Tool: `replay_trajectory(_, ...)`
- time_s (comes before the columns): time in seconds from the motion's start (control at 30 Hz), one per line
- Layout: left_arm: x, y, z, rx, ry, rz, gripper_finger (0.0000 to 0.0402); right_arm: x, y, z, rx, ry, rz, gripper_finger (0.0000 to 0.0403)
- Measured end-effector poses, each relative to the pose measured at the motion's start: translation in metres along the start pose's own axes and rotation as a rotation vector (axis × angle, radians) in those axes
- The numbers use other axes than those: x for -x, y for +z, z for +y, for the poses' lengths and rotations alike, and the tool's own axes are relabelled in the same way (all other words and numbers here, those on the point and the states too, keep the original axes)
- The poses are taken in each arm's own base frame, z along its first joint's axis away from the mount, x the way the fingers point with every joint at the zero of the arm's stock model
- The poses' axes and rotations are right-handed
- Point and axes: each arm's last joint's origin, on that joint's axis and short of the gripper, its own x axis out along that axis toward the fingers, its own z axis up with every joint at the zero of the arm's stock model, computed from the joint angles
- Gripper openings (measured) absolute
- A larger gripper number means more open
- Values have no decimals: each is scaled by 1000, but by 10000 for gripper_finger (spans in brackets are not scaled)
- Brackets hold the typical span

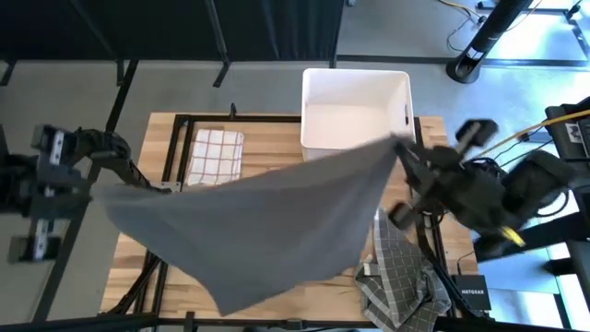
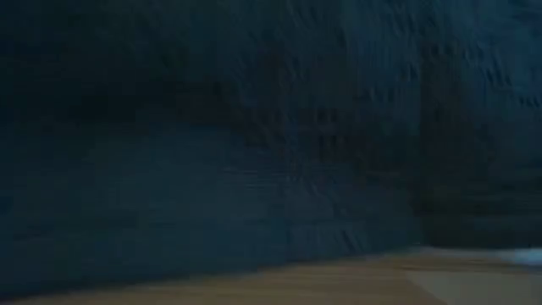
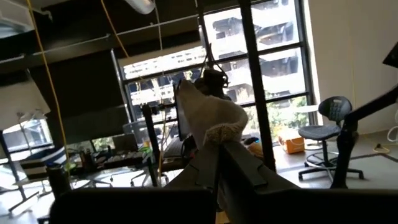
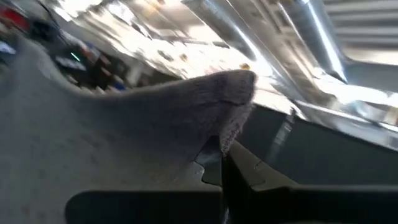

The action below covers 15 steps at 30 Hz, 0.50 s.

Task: Fold towel
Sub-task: Fold the grey towel and put beside the white towel

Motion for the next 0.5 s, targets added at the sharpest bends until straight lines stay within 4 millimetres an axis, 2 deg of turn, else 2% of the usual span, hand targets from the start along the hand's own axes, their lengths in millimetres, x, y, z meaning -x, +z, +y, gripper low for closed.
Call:
replay_trajectory(0.1,1,-2,14,-11,6,21,5,-18,-10,0,63,-43,69,2)
replay_trajectory(0.23,-3,-13,15,-63,34,47,5,-40,-27,5,156,-71,158,3)
replay_trajectory(0.37,-6,-37,8,-156,97,142,5,-57,-45,13,192,-71,226,3)
replay_trajectory(0.5,-5,-64,12,-162,169,203,5,-70,-63,22,192,-21,243,2)
